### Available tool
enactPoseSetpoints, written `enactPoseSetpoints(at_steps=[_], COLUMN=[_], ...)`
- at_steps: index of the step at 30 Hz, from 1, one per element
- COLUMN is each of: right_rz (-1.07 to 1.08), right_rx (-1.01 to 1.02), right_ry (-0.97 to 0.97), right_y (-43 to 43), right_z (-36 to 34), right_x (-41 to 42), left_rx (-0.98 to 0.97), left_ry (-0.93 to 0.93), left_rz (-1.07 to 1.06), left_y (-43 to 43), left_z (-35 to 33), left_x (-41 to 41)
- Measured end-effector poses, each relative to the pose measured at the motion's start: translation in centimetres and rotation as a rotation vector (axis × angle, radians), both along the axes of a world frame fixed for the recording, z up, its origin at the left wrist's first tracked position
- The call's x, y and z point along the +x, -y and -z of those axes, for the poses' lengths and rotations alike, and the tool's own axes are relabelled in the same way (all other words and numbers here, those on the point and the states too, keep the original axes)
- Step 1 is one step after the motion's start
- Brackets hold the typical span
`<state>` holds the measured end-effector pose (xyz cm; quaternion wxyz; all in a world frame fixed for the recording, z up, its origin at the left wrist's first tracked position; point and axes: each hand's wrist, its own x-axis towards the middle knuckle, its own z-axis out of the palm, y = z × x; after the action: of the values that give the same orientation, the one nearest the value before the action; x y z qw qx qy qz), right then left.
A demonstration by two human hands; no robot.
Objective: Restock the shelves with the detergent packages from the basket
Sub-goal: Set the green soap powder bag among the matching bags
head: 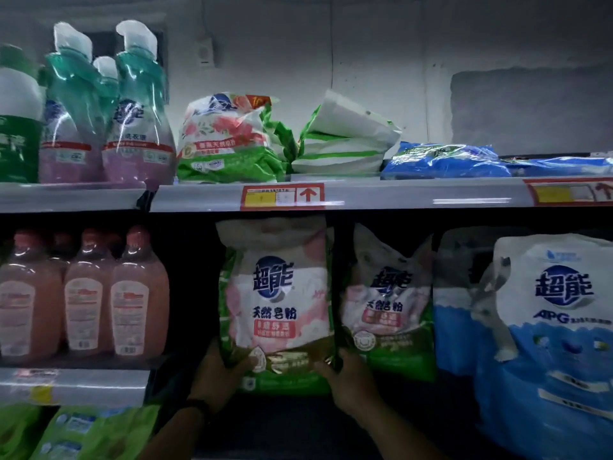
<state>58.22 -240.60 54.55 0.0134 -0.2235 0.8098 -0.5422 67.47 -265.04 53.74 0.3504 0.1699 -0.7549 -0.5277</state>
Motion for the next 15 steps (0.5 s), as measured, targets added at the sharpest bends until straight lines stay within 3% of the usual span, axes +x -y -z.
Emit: enactPoseSetpoints(at_steps=[6, 10, 12, 15], right_rz=[0.037, 0.057, 0.088, 0.063], right_rx=[-0.004, 0.121, 0.076, 0.026], right_ry=[-0.043, -0.006, -0.047, -0.084], right_y=[0.1, -1.9, -3.9, -7.6], right_z=[0.2, -1.3, -2.2, -2.9], right_x=[0.6, 1.1, 2.0, 4.9], left_rx=[0.022, -0.034, -0.117, -0.186], left_ry=[0.067, 0.279, 0.384, 0.341], left_rz=[-0.015, -0.166, -0.260, -0.385], left_y=[-0.6, -2.7, -5.0, -10.3], left_z=[-0.1, -1.3, -2.0, -2.5], left_x=[0.6, 1.1, 1.7, 3.4])
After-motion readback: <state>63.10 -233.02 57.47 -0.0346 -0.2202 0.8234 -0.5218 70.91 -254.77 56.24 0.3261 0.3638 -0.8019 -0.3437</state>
